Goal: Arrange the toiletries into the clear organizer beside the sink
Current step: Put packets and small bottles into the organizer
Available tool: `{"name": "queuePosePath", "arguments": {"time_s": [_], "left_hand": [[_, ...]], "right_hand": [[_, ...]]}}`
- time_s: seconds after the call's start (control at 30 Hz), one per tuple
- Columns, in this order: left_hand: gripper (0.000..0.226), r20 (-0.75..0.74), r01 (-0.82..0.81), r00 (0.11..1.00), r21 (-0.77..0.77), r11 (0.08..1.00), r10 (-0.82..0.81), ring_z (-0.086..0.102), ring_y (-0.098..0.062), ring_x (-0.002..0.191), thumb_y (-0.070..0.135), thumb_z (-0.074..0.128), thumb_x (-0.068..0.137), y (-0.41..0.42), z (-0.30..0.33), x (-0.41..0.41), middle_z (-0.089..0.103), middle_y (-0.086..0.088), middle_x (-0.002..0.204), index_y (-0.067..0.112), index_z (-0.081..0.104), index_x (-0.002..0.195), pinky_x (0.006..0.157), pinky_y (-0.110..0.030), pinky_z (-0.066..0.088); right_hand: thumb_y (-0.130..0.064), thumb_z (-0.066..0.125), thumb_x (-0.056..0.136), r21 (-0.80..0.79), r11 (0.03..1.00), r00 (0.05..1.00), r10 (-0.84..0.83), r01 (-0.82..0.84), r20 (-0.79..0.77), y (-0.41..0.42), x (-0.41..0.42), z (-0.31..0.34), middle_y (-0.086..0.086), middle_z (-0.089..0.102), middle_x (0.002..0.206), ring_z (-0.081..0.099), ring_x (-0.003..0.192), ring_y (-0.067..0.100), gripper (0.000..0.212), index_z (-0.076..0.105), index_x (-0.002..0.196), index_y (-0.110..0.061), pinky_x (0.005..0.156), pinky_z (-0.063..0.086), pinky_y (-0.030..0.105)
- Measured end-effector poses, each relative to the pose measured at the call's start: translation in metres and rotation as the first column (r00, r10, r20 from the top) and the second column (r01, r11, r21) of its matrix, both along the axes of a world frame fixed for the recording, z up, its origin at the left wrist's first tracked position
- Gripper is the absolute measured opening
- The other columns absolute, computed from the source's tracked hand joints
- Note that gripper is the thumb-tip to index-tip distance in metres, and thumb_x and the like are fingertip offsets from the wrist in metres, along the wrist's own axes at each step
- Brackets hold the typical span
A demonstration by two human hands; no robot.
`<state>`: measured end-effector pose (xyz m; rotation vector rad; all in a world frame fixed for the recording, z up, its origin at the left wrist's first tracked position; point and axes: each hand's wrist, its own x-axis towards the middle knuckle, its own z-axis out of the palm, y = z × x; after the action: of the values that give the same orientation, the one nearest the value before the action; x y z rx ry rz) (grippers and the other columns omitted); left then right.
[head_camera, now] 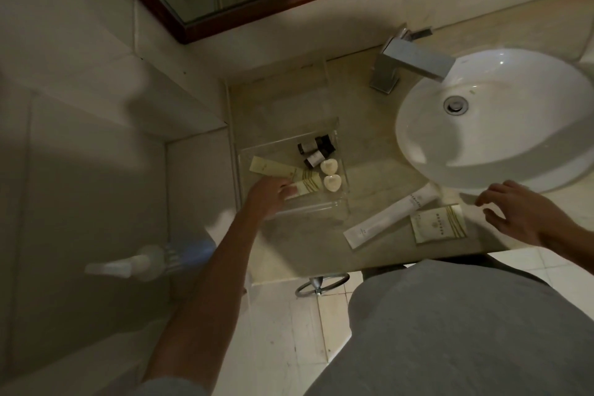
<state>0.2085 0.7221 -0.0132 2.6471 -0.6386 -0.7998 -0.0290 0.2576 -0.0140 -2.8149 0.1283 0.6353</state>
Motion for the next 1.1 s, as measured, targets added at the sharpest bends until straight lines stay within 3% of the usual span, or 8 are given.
{"name": "queuePosePath", "arguments": {"time_s": [0.2, 0.27, 0.37, 0.47, 0.63, 0.73, 0.83, 1.1], "left_hand": [[0.030, 0.036, -0.377, 0.919, -0.209, 0.902, 0.392, 0.061, -0.016, 0.067, 0.041, 0.050, 0.096, 0.020, 0.037, 0.004, 0.066, -0.003, 0.077, 0.017, 0.065, 0.088, 0.060, -0.031, 0.047], [0.018, -0.324, -0.756, 0.633, -0.454, 0.471, 0.703, 0.064, -0.007, 0.066, 0.026, 0.054, 0.098, 0.012, 0.050, -0.006, 0.070, 0.001, 0.075, 0.019, 0.066, 0.086, 0.062, -0.026, 0.052], [0.008, -0.816, -0.895, 0.152, -0.353, -0.272, 0.557, 0.066, -0.013, 0.089, 0.009, 0.056, 0.096, 0.005, 0.051, -0.015, 0.071, -0.004, 0.093, 0.012, 0.063, 0.097, 0.084, -0.029, 0.056], [0.009, -0.891, -0.889, -0.059, -0.158, -0.431, 0.450, 0.065, -0.020, 0.092, -0.002, 0.060, 0.090, 0.001, 0.039, -0.021, 0.067, -0.013, 0.098, 0.002, 0.061, 0.098, 0.071, -0.030, 0.060], [0.020, -0.640, -1.000, 0.019, -0.026, 0.004, 0.768, 0.069, -0.021, 0.060, 0.010, 0.072, 0.084, 0.016, 0.020, -0.031, 0.070, -0.013, 0.066, -0.008, 0.062, 0.086, 0.061, -0.034, 0.061], [0.047, 0.001, -0.821, 0.556, 0.160, 0.548, 0.831, 0.072, -0.028, 0.070, 0.047, 0.069, 0.077, 0.035, 0.018, -0.033, 0.073, -0.011, 0.071, 0.001, 0.071, 0.087, 0.068, -0.038, 0.060], [0.022, 0.281, -0.565, 0.803, 0.078, 0.821, 0.526, 0.065, -0.028, 0.091, 0.032, 0.062, 0.086, 0.013, 0.026, -0.030, 0.070, -0.008, 0.098, 0.016, 0.072, 0.097, 0.071, -0.031, 0.049], [0.045, 0.273, 0.054, 0.953, 0.265, 0.963, -0.129, 0.050, -0.027, 0.113, 0.026, 0.066, 0.079, -0.008, -0.003, 0.025, 0.054, -0.005, 0.124, 0.018, 0.055, 0.122, 0.088, -0.039, 0.044]], "right_hand": [[-0.025, 0.066, 0.083, -0.013, 1.000, 1.000, 0.010, -0.010, -0.005, 0.001, 0.005, 0.001, 0.001, 0.064, 0.110, 0.052, 0.102, 0.020, 0.024, 0.065, 0.107, -0.024, 0.081, 0.051, 0.043], [-0.025, 0.067, 0.082, -0.016, 1.000, 1.000, 0.014, -0.014, 0.001, 0.001, 0.006, -0.002, 0.001, 0.064, 0.109, 0.053, 0.101, 0.020, 0.024, 0.065, 0.106, -0.024, 0.081, 0.052, 0.043], [-0.027, 0.066, 0.082, -0.006, 0.999, 0.999, 0.036, -0.036, 0.013, 0.001, 0.007, -0.006, 0.001, 0.063, 0.107, 0.052, 0.099, 0.020, 0.024, 0.065, 0.105, -0.024, 0.078, 0.052, 0.045], [-0.028, 0.065, 0.082, 0.012, 0.997, 0.997, 0.072, -0.073, 0.006, 0.001, 0.011, -0.006, 0.000, 0.063, 0.106, 0.052, 0.098, 0.019, 0.023, 0.065, 0.105, -0.024, 0.076, 0.051, 0.042], [-0.025, 0.065, 0.083, 0.023, 0.997, 0.997, 0.071, -0.071, 0.017, -0.007, 0.018, -0.004, 0.000, 0.064, 0.107, 0.051, 0.098, 0.019, 0.023, 0.065, 0.106, -0.024, 0.079, 0.050, 0.039], [-0.022, 0.066, 0.082, 0.014, 0.999, 0.999, 0.041, -0.041, 0.034, -0.012, 0.017, 0.000, 0.001, 0.064, 0.106, 0.052, 0.098, 0.020, 0.022, 0.066, 0.104, -0.023, 0.077, 0.049, 0.038], [-0.019, 0.069, 0.080, 0.009, 0.999, 0.997, 0.042, -0.043, 0.059, -0.015, 0.011, 0.001, 0.003, 0.065, 0.102, 0.053, 0.095, 0.022, 0.021, 0.068, 0.101, -0.021, 0.071, 0.044, 0.034], [-0.015, 0.075, 0.071, -0.114, 0.989, 0.985, 0.105, -0.090, 0.139, -0.024, -0.003, 0.005, 0.010, 0.067, 0.095, 0.057, 0.085, 0.029, 0.026, 0.068, 0.096, -0.013, 0.064, 0.050, 0.039]]}}
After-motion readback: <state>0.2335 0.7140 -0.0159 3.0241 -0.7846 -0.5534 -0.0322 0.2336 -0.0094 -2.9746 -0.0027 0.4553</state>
